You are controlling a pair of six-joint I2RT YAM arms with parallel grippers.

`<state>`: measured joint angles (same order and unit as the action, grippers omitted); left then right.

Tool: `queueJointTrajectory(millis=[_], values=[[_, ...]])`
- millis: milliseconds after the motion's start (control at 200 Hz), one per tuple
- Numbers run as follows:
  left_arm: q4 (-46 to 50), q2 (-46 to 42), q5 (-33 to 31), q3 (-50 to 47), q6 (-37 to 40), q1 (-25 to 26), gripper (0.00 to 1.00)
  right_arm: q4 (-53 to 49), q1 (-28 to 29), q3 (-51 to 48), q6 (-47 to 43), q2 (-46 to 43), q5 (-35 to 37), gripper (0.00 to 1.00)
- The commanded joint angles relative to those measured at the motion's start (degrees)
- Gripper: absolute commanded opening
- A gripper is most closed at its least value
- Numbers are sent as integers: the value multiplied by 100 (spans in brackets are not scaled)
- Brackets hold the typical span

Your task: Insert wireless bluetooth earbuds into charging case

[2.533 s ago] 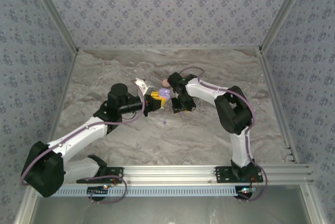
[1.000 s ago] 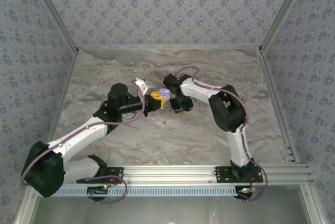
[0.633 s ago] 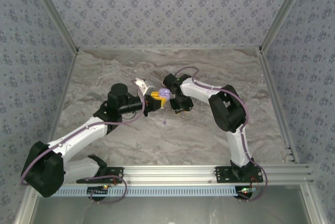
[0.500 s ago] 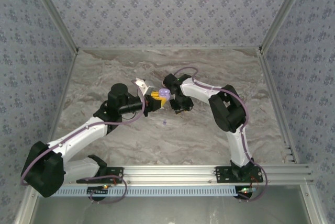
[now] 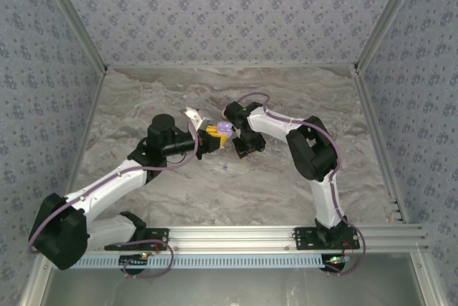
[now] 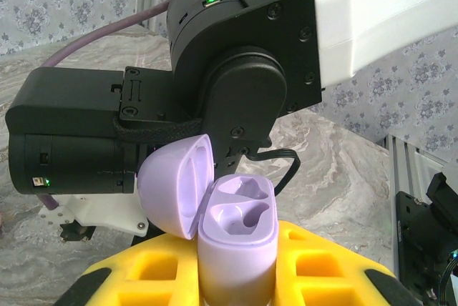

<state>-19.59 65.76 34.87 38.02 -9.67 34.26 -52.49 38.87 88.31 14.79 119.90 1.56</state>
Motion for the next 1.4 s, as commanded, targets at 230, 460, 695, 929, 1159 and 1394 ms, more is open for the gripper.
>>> queueJointTrajectory(millis=[230,460,695,929,1159,1394], values=[[-43,-230,74,21,71,60,21,33,-29,-113,1021,-155,-183,39],[-27,-265,72,15,79,59,21,-55,-47,-117,1069,-120,7,37],[-10,-276,72,48,88,80,21,-138,-63,-121,1081,-30,227,32],[-4,-257,70,47,97,97,21,-66,-63,-202,1071,-85,288,27],[7,-243,-26,-7,97,103,21,331,-99,-474,1029,-480,264,23],[-3,-110,-341,-144,-49,109,21,892,-228,-959,1010,-1017,91,23]])
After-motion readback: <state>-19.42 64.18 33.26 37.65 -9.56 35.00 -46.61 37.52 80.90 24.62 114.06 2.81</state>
